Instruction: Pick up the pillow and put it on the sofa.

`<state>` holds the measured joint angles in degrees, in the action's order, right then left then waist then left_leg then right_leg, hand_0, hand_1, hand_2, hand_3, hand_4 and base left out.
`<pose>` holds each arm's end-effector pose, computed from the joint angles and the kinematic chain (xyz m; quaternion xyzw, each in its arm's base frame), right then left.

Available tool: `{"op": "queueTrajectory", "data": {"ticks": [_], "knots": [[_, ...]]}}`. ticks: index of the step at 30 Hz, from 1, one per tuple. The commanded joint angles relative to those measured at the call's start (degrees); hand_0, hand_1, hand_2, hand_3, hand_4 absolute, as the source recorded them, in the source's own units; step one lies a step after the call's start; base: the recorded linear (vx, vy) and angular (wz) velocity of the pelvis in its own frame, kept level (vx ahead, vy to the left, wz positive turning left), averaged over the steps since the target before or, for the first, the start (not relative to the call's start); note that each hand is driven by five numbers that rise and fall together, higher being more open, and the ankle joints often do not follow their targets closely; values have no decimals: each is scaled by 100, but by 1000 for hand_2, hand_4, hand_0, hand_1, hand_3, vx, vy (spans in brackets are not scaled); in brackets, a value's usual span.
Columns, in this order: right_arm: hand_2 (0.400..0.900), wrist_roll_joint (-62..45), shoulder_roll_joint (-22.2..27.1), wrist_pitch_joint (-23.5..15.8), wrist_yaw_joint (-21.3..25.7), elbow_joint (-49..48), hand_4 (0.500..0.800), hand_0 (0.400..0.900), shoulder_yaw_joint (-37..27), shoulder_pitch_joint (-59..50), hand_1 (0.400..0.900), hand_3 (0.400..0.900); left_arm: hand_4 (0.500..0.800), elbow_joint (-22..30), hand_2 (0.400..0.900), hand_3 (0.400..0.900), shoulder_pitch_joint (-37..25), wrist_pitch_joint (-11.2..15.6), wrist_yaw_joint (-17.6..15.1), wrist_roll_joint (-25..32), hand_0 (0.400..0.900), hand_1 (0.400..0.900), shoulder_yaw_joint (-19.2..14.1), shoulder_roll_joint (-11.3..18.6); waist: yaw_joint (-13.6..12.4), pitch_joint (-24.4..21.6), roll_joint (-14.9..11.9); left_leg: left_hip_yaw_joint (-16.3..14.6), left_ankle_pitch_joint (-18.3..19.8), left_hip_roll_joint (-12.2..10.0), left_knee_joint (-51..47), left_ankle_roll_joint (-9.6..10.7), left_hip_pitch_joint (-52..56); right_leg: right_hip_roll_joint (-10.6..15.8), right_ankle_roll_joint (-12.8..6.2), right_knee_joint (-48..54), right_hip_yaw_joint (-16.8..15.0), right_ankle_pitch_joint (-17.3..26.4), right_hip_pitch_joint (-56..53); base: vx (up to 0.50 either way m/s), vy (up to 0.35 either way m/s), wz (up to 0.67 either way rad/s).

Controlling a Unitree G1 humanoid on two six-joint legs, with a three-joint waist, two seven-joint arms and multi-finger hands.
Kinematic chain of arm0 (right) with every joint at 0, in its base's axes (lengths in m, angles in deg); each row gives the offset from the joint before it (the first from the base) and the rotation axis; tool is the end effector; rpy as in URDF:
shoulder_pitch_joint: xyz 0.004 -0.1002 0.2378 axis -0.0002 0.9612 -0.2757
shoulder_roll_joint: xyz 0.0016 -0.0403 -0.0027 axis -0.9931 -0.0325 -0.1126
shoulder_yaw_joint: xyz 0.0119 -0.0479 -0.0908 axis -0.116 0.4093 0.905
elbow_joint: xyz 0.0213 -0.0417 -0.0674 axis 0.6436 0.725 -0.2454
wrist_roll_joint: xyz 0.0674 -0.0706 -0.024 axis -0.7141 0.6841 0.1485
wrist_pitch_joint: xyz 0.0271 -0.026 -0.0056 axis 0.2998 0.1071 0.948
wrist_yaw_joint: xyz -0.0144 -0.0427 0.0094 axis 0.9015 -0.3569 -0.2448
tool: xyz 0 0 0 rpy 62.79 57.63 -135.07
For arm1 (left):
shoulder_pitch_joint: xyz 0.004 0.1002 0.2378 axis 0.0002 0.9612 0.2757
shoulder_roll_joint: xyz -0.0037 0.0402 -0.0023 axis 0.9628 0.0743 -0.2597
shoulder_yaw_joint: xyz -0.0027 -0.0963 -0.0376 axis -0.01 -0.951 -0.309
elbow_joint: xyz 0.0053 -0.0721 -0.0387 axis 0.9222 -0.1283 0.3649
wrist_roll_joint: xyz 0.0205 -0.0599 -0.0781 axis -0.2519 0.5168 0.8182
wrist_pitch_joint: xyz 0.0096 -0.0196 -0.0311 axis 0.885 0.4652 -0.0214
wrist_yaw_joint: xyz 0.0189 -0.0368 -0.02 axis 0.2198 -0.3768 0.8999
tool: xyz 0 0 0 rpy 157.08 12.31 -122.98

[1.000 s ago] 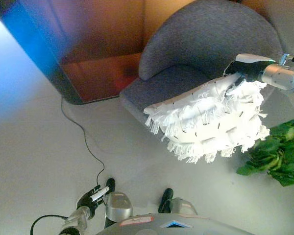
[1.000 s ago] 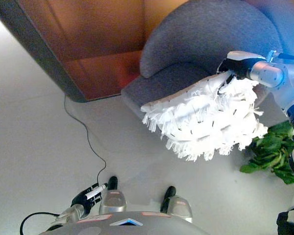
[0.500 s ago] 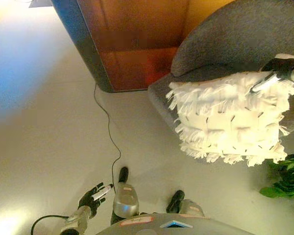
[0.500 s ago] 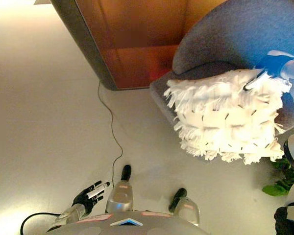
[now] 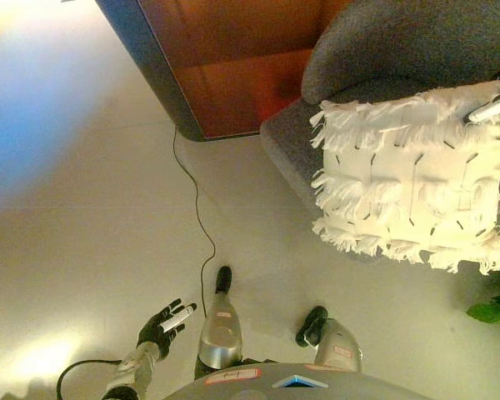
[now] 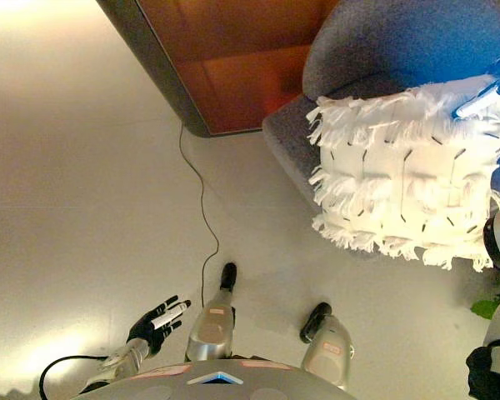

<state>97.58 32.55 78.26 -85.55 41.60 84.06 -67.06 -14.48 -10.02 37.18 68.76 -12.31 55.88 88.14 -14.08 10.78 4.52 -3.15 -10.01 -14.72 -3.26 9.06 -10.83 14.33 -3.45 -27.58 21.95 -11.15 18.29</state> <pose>0.3128 -0.3546 0.2637 -0.5739 0.2385 -0.1800 0.7625 0.0651 0.2437 -0.1058 -0.1067 0.4609 0.1081 0.8744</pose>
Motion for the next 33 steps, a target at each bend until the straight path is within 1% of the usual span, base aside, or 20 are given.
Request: {"op": "queueTrajectory", "data": {"ticks": [1, 8, 13, 16, 18, 19, 20, 22, 25, 27, 29, 30, 33], "knots": [[900, 408, 526, -109, 494, 138, 800, 900, 224, -941, 900, 900, 800, 34, 900, 900, 130, 216, 41, 190, 900, 900, 412, 415, 97, -245, -301, -98, -876, -858, 39, 594, 758, 35, -238, 1466, -126, 854, -503, 26, 32, -14], [900, 552, 829, -176, 633, 43, 800, 900, 133, -755, 900, 900, 800, -96, 900, 900, 158, 223, 119, 121, 900, 900, 483, 369, 293, -389, -298, -315, -681, -718, 172, 594, 924, 41, -295, 1778, -219, 990, -689, 27, 75, -19], [900, 527, 1088, -169, 619, -60, 800, 900, -131, -395, 900, 900, 800, -136, 900, 900, 150, 129, 131, 126, 900, 900, 493, 344, 480, -490, -362, -468, -462, -595, 331, 585, 1023, 51, -368, 2108, -321, 1182, -809, -22, 84, -21], [900, 182, 1218, -362, 589, -228, 800, 900, -647, 325, 900, 900, 800, -208, 900, 900, 158, 41, 164, 102, 900, 900, 448, 323, 664, -618, -418, -687, -282, -527, 427, 557, 1179, 76, -458, 2406, -364, 1351, -998, 7, 75, -24], [900, -52, 1210, -559, 549, -374, 800, 900, -1191, 1034, 900, 900, 800, -278, 900, 900, 156, 33, 169, 53, 900, 900, 402, 309, 797, -702, -447, -835, -174, -497, 461, 546, 1295, 98, -516, 2551, -399, 1448, -1105, 17, 72, -22], [900, -146, 1160, -667, 581, -509, 800, 900, -1535, 1524, 900, 900, 800, -304, 900, 900, 127, -16, 183, 29, 900, 900, 358, 310, 888, -768, -450, -921, -108, -488, 461, 535, 1353, 110, -543, 2633, -403, 1504, -1151, 11, 75, -23], [900, -271, 1081, -745, 667, -655, 800, 900, -1950, 2090, 900, 900, 800, -325, 900, 900, 101, -40, 195, -33, 900, 900, 333, 325, 957, -792, -474, -1033, 15, -475, 431, 518, 1487, 132, -584, 2714, -406, 1564, -1230, 2, 68, -23], [900, -457, 828, -874, 887, -897, 800, 900, -2618, 3065, 900, 900, 800, -363, 900, 900, 44, -61, 174, -62, 900, 900, 299, 343, 1089, -849, -491, -1210, 142, -456, 336, 498, 1674, 147, -649, 2843, -402, 1663, -1327, -19, 64, -19], [900, -776, 185, -1238, 1175, -1095, 800, 900, -3419, 4374, 900, 900, 800, -438, 900, 900, -89, -67, 129, -78, 900, 900, 222, 376, 1233, -895, -516, -1330, 284, -390, 270, 457, 1854, 137, -719, 3022, -436, 1781, -1488, -42, 61, -17], [900, -856, -260, -1391, 1379, -1152, 800, 900, -3694, 4953, 900, 900, 800, -496, 900, 900, -209, -90, 94, -119, 900, 900, 161, 400, 1304, -912, -540, -1389, 368, -357, 257, 439, 1939, 134, -759, 3107, -457, 1856, -1544, -69, 47, -7], [900, -1101, -632, -1533, 1411, -1167, 800, 900, -3858, 5375, 900, 900, 800, -568, 900, 900, -316, -123, 62, -134, 900, 900, 113, 425, 1358, -934, -573, -1433, 466, -321, 259, 418, 1997, 141, -788, 3138, -479, 1895, -1557, -78, 38, -5], [900, -1048, -851, -1561, 1487, -1112, 800, 900, -3937, 5561, 900, 900, 800, -615, 900, 900, -352, -118, 68, -154, 900, 900, 86, 421, 1375, -945, -587, -1448, 513, -300, 266, 409, 2013, 147, -800, 3151, -490, 1912, -1558, -91, 44, -8], [900, -1227, -1387, -1757, 1538, -830, 800, 900, -4121, 6012, 900, 900, 800, -766, 900, 900, -458, -106, 69, -255, 900, 900, 42, 357, 1412, -976, -629, -1510, 640, -244, 227, 357, 2082, 139, -829, 3191, -496, 1954, -1589, -100, 37, -6]]}}
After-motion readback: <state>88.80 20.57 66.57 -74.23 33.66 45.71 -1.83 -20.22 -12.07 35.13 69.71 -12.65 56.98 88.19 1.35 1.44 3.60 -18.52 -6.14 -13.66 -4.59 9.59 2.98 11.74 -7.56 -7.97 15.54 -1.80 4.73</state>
